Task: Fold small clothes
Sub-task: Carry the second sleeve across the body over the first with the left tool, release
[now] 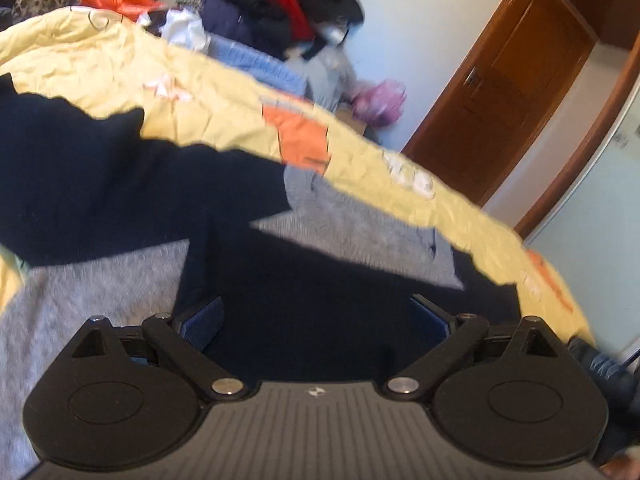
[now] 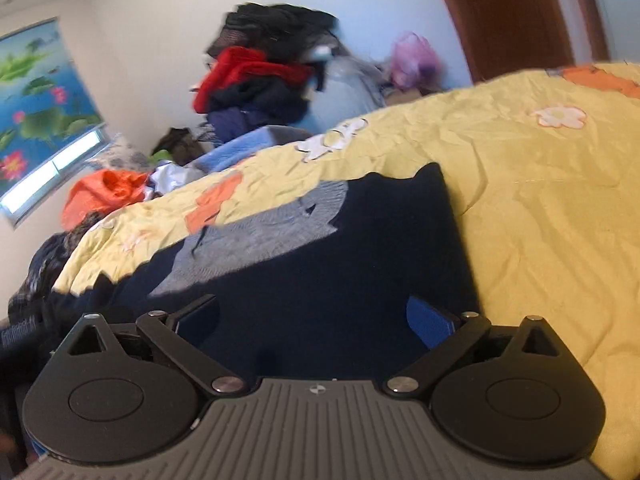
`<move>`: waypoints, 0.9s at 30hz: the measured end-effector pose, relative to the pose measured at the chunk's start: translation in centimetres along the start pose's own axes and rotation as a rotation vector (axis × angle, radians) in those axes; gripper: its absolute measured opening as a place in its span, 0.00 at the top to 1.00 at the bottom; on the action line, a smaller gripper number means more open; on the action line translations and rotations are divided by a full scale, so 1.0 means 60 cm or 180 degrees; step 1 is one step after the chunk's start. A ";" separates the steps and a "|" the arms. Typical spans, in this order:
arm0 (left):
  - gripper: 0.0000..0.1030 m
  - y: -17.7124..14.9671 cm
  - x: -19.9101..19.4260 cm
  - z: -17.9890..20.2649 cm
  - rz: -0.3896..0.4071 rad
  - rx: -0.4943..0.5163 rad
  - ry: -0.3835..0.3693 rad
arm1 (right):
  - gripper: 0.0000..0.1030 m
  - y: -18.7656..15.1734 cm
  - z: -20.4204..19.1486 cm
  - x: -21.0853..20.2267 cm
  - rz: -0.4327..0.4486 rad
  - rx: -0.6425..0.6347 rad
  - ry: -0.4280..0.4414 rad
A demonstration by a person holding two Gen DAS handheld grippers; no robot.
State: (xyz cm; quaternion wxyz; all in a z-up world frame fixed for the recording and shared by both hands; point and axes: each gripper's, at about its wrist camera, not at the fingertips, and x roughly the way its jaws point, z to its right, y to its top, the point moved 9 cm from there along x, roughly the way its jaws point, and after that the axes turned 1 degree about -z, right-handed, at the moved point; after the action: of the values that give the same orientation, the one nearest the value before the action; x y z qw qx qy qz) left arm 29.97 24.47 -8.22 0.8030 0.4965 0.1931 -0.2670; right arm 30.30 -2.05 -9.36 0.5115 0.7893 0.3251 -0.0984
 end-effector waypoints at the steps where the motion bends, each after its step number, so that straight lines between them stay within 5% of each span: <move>1: 0.04 0.000 0.000 -0.004 0.0010 -0.0008 -0.0035 | 0.02 -0.001 0.000 -0.001 -0.0011 0.0008 0.0006; 5: 0.04 -0.005 0.000 0.010 -0.0006 0.0266 -0.0056 | 0.00 -0.003 -0.005 -0.001 -0.0028 -0.0067 0.0011; 9: 0.04 0.037 -0.075 -0.025 0.0255 0.0096 -0.0247 | 0.00 -0.001 -0.006 0.000 -0.0020 -0.0083 0.0003; 14: 0.04 0.155 -0.186 -0.251 0.0858 -0.0892 0.0168 | 0.00 0.002 -0.001 -0.002 0.0025 0.0022 0.0072; 19: 0.04 0.219 -0.241 -0.512 0.1124 -0.1968 0.0734 | 0.00 0.003 0.001 -0.003 0.0050 0.0071 0.0095; 23: 0.04 0.239 -0.210 -0.605 0.0931 -0.2293 0.0552 | 0.00 0.001 -0.003 -0.001 0.0040 0.0007 0.0037; 27: 0.04 0.254 -0.174 -0.628 0.0880 -0.2213 0.0566 | 0.00 0.002 -0.003 0.000 0.0044 0.0000 0.0026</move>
State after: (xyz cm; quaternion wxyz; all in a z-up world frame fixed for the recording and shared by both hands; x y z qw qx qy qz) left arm 29.55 66.44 -7.91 0.9320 0.2372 0.2722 -0.0306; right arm 30.31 -1.91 -9.20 0.5108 0.7919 0.3218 -0.0916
